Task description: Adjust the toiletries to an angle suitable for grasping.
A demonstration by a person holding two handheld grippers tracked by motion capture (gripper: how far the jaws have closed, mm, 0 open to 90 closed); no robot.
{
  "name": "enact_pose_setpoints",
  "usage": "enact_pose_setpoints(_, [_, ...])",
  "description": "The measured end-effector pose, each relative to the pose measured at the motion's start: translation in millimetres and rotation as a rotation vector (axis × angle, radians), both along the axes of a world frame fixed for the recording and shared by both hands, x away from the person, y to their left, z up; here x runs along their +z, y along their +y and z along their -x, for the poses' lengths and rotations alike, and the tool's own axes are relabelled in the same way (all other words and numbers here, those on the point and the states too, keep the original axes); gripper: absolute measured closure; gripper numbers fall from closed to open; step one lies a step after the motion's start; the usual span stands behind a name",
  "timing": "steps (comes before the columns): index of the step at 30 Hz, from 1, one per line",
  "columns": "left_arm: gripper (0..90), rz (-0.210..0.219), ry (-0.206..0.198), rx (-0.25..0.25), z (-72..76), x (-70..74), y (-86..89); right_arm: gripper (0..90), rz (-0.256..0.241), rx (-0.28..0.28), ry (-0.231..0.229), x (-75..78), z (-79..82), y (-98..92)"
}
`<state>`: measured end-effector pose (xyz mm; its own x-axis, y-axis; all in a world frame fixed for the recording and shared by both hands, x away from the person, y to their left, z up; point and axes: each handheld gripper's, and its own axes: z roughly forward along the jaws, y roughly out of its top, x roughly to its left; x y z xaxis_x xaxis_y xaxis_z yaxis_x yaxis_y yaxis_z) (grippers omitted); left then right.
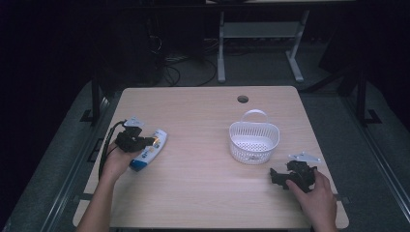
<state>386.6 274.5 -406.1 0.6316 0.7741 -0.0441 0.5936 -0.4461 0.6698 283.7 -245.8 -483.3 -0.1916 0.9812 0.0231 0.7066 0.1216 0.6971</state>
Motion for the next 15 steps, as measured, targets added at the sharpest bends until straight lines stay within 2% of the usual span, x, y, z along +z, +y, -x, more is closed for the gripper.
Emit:
enact_pose_setpoints(2, [90.0, 0.009, -0.005, 0.009, -8.7, 3.1, 1.1, 0.0, 0.0, 0.0, 0.0, 0.0, 0.0, 0.0])
enact_pose_setpoints(15, [90.0, 0.016, -0.007, 0.058, -42.2, 10.3, 4.5, 0.0, 0.0, 0.0, 0.0, 0.0, 0.0, 0.0])
